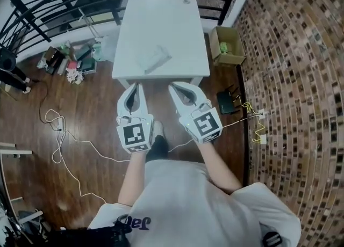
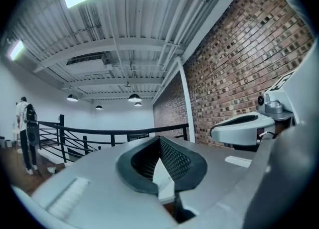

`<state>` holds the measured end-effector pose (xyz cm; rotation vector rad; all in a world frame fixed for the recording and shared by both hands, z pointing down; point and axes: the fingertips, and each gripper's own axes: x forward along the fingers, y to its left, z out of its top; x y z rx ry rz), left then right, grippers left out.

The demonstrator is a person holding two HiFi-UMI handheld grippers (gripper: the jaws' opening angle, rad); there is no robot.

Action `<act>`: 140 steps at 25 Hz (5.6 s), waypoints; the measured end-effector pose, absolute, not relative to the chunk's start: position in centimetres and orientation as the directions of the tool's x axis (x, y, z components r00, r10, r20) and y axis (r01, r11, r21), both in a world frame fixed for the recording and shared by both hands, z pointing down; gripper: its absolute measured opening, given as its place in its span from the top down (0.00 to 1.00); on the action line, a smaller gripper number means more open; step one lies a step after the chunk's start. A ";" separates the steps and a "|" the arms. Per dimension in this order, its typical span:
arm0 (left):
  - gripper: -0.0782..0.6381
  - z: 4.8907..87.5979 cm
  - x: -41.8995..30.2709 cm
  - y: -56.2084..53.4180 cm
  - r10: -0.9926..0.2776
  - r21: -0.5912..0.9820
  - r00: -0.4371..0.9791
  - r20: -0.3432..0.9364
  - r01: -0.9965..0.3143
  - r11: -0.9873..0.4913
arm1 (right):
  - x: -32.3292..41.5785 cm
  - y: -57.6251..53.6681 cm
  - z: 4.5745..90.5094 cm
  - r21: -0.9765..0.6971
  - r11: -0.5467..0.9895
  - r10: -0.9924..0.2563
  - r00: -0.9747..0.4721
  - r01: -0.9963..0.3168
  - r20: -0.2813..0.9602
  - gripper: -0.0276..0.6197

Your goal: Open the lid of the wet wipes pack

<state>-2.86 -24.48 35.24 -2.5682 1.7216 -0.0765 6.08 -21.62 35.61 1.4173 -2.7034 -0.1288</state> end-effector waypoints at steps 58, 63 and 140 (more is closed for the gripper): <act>0.87 67.8 -2.5 -50.7 -0.623 0.157 0.364 0.692 -0.919 -0.362 | 3.0 -49.1 66.8 0.453 0.866 -0.498 -0.447 -0.213 0.743 0.95; 0.87 67.8 -2.4 -51.6 -0.643 0.141 0.364 0.674 -0.918 -0.372 | 3.0 -50.1 66.8 0.473 0.862 -0.502 -0.440 -0.182 0.745 0.97; 0.87 40.9 1.6 -31.0 -0.913 0.034 0.396 0.103 -0.918 -0.394 | 11.1 -29.2 42.7 -0.062 0.662 -0.739 -0.664 -0.747 0.113 0.97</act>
